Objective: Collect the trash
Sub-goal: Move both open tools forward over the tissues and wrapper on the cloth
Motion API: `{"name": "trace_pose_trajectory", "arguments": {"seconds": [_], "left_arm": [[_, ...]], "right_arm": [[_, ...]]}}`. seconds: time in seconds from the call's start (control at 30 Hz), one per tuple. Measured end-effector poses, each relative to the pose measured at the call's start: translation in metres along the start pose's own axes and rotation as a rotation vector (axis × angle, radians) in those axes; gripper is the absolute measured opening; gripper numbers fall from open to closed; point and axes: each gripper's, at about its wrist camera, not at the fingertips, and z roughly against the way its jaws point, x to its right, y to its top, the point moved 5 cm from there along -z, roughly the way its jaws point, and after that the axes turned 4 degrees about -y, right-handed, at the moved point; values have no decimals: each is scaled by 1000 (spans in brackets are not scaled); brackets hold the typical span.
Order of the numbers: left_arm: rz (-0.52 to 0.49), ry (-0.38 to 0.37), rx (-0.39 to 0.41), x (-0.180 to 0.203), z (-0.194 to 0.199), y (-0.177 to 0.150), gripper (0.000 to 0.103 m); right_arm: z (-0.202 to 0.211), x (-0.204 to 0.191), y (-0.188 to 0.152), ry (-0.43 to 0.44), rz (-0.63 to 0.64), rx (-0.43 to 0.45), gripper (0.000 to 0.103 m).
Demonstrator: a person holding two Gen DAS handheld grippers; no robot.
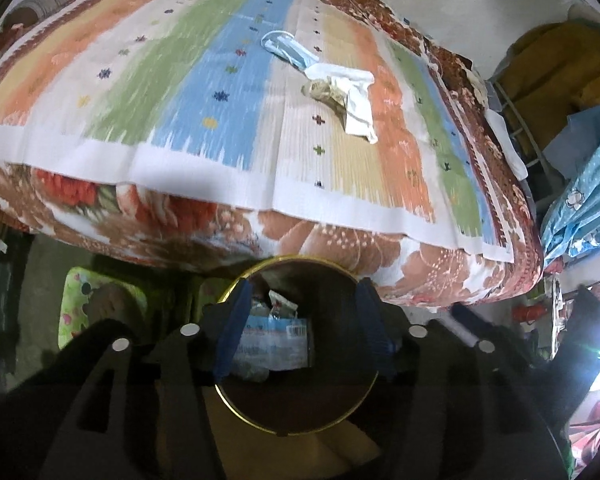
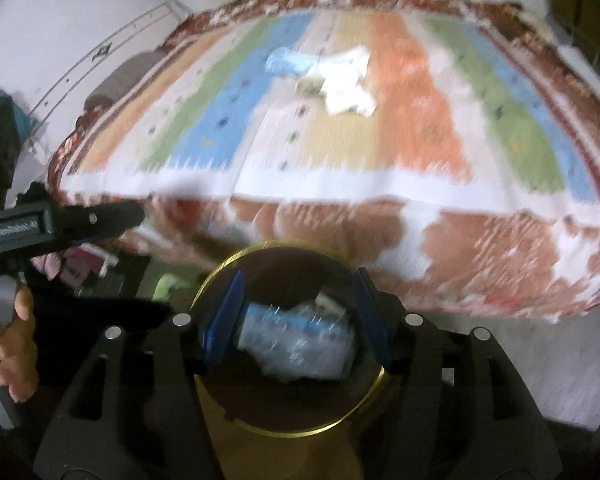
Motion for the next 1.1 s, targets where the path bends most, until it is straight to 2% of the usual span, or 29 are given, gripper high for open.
{"name": "trace_pose_trajectory", "arguments": {"seconds": [0.03, 0.13, 0.3, 0.33, 0.5, 0.6, 0.7, 0.87, 1.1], "left_arm": [[-3, -8, 6, 1, 1, 4, 60], [-41, -38, 32, 10, 7, 15, 70], [-147, 12, 94, 20, 17, 31, 98], [-154, 25, 105, 20, 17, 36, 97], [-124, 31, 79, 13, 8, 54, 97], [-134, 57, 141, 14, 14, 69, 97], [-149, 52, 151, 16, 11, 83, 97], [-272, 116, 158, 23, -1, 103, 97], [-436, 121, 188, 31, -22, 126, 97]], "right_arm": [[4, 1, 6, -9, 11, 21, 55], [17, 1, 21, 13, 31, 68, 71], [26, 3, 41, 18, 56, 110, 87], [27, 4, 45, 24, 55, 118, 91], [28, 9, 66, 15, 64, 147, 94], [26, 10, 75, 26, 60, 151, 94], [20, 11, 84, 40, 54, 139, 94], [14, 14, 100, 45, 54, 140, 94], [-1, 22, 119, 16, 64, 132, 94]]}}
